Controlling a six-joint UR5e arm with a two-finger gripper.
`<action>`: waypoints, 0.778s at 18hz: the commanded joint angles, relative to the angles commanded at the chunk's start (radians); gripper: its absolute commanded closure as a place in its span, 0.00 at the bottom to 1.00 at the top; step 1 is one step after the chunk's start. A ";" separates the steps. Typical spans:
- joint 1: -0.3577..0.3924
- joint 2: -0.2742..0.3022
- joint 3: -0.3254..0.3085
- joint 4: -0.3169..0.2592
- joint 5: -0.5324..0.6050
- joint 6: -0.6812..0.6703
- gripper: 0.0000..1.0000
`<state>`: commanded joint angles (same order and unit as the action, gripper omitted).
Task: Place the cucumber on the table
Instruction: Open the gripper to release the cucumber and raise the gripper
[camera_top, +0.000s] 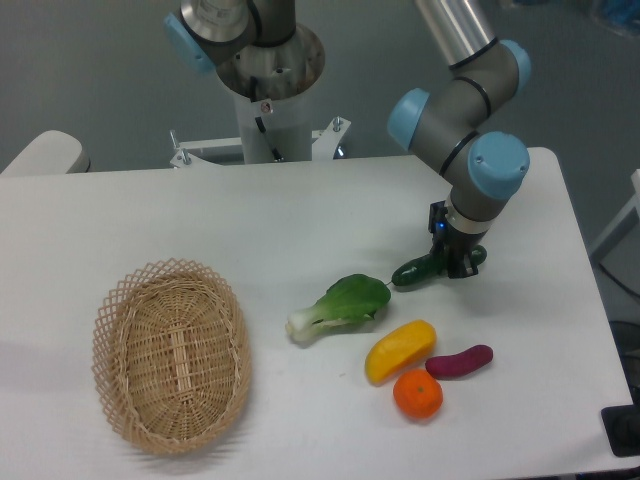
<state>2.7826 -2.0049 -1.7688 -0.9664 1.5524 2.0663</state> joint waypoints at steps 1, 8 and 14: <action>0.000 0.003 0.008 0.000 0.000 0.000 0.00; -0.017 0.067 0.086 -0.018 -0.008 -0.176 0.00; -0.090 0.095 0.182 -0.040 -0.032 -0.469 0.00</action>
<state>2.6923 -1.9098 -1.5864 -1.0063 1.5203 1.5975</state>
